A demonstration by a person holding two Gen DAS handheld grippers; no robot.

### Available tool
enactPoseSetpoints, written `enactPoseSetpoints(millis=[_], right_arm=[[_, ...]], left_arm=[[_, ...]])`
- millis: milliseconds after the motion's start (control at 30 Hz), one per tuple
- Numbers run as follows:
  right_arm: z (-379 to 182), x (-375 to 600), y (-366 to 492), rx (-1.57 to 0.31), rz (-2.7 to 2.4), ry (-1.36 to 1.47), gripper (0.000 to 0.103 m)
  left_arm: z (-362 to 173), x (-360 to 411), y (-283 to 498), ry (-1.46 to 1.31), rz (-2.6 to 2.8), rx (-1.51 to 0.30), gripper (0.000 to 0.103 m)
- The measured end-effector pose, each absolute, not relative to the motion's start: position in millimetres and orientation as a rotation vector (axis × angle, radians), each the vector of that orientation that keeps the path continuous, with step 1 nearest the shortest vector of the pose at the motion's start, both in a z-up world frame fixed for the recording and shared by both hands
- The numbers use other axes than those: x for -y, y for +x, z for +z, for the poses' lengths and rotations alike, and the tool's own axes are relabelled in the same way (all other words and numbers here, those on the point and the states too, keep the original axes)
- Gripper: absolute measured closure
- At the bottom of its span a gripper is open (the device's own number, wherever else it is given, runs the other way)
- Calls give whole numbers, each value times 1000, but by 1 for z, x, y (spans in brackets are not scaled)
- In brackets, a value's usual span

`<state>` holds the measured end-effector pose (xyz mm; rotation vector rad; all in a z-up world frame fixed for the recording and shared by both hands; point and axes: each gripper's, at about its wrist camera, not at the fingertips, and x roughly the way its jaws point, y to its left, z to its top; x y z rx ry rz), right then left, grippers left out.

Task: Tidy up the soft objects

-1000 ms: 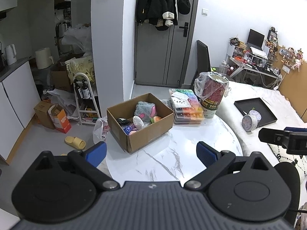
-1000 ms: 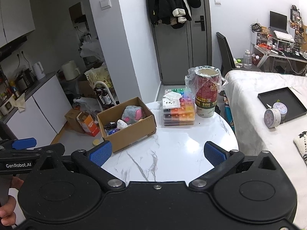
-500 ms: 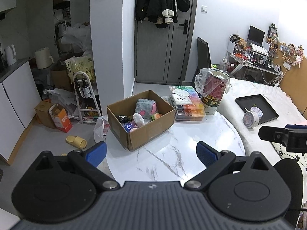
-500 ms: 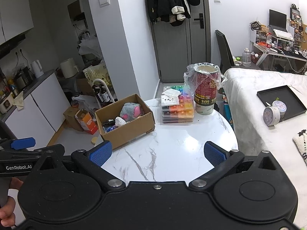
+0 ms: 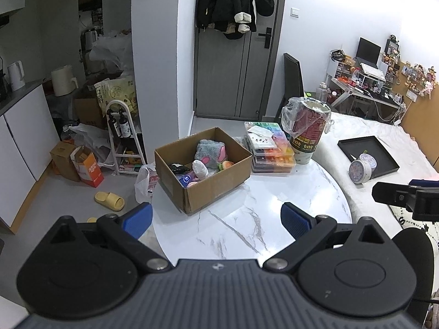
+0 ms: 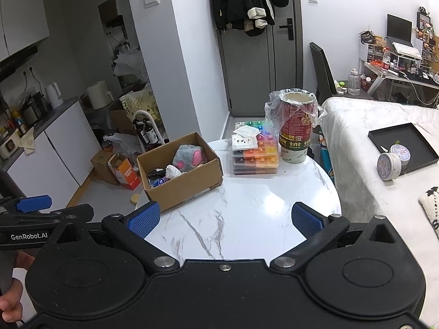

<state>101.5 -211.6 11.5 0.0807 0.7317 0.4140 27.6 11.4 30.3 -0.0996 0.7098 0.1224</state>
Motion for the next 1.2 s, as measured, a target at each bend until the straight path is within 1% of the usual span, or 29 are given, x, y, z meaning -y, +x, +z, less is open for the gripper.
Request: enactPoseSetpoints(millis=[1200], right_arm=[[18, 213, 100, -720, 413, 79, 0]], left_arm=[[36, -11, 24, -97, 117, -692, 4]])
